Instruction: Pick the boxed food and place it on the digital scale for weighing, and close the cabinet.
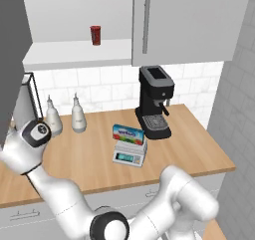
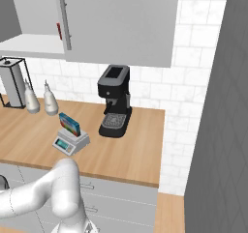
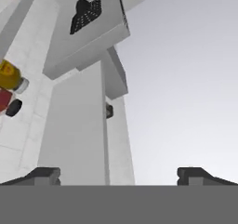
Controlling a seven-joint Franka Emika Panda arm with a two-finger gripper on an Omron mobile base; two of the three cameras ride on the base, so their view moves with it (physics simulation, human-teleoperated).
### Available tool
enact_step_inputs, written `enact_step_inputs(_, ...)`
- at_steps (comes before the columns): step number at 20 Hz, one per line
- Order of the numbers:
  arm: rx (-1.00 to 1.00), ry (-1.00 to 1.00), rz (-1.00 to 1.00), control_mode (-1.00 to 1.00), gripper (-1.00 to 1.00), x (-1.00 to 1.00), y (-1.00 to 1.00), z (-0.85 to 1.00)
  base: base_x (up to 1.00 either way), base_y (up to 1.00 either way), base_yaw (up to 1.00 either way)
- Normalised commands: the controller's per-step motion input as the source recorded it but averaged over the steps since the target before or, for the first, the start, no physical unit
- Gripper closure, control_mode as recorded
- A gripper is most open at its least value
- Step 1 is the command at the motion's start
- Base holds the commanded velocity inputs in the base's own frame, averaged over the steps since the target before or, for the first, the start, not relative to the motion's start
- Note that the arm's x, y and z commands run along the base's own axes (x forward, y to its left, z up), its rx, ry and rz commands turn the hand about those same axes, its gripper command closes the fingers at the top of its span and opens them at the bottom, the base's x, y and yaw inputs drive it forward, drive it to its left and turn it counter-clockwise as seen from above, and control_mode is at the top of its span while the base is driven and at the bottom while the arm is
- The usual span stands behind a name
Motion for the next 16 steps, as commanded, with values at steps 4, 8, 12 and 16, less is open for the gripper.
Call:
enact_step_inputs(4,0.53,0.01,-0.04,-1.00,-1.00,-0.29,-0.87,0.00,0.00,0.00,0.00)
enact_step_inputs(8,0.59,0.05,-0.02,-1.00,-1.00,-0.44,-0.96,0.01,0.00,0.00,0.00)
enact_step_inputs(12,0.57,0.09,-0.02,-1.00,-1.00,-0.38,-0.95,0.21,0.00,0.00,0.00)
enact_step_inputs(16,0.51,0.22,-0.04,-1.00,-1.00,-0.06,-0.88,0.42,0.00,0.00,0.00)
